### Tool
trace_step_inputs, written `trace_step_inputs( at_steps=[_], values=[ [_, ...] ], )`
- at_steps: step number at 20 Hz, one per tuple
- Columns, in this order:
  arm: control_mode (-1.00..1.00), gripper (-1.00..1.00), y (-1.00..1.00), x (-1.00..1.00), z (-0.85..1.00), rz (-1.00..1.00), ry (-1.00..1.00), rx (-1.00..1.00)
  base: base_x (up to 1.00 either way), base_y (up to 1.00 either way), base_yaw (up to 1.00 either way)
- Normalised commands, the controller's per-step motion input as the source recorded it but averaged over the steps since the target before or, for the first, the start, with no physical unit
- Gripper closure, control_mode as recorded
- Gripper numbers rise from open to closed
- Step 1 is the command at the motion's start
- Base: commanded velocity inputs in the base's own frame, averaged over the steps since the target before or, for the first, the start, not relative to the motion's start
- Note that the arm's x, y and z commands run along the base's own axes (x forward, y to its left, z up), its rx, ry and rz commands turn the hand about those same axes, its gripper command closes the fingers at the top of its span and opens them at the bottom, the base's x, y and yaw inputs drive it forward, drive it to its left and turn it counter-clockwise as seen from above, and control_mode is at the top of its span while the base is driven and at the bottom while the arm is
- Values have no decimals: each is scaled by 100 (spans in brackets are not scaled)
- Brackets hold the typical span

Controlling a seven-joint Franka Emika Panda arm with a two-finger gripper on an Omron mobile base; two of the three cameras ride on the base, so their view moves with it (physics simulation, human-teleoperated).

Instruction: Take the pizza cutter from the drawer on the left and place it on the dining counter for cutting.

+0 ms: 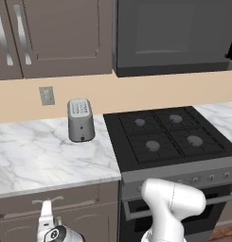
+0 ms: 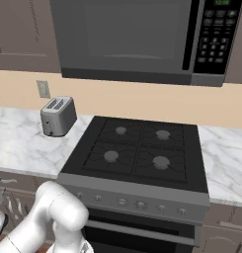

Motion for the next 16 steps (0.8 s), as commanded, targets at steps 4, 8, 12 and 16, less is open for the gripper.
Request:
trace_step_inputs(
  at_steps=[4, 8, 12, 16],
  values=[
    [-100, -100, 0, 18, -29, 0, 0, 0, 0, 0, 0],
    [-100, -100, 0, 19, -32, 0, 0, 0, 0, 0, 0],
    [-100, -100, 0, 16, -36, 0, 0, 0, 0, 0, 0],
    [-100, -100, 0, 11, -21, 0, 0, 0, 0, 0, 0]
  ],
)
